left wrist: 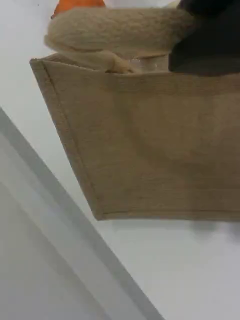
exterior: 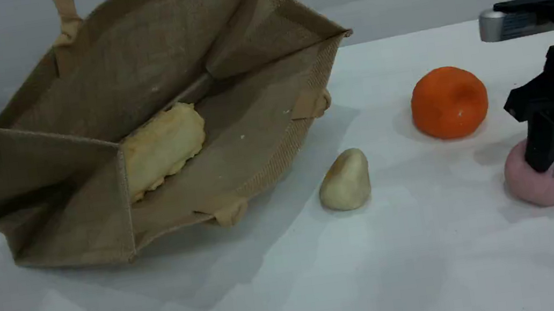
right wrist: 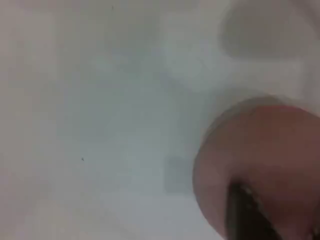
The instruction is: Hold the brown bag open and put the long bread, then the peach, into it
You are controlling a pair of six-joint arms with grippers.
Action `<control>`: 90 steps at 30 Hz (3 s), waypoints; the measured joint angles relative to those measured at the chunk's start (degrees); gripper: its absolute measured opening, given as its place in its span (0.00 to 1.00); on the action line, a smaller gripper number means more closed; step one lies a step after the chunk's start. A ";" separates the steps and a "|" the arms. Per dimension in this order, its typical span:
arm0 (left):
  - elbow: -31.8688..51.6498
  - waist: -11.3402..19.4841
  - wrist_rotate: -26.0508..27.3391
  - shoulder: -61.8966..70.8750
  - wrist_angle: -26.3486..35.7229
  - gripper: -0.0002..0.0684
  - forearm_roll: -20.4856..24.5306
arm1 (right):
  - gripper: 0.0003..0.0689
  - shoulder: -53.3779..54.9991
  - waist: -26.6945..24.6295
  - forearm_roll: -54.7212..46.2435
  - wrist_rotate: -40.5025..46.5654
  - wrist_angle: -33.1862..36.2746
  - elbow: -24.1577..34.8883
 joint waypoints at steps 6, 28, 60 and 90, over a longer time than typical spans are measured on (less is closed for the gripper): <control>0.00 0.00 0.00 0.00 0.00 0.14 -0.06 | 0.06 -1.13 0.00 -0.43 -0.12 0.74 0.05; 0.00 0.00 0.45 0.00 0.00 0.14 -0.11 | 0.02 -31.39 10.90 0.13 -10.07 -1.35 3.46; 0.00 0.00 0.45 0.00 0.00 0.14 -0.38 | 0.02 -4.60 35.45 4.65 -15.27 -32.64 -7.02; 0.00 0.00 1.98 0.00 0.05 0.14 -3.11 | 0.66 3.06 35.40 9.49 -13.42 -29.10 -17.08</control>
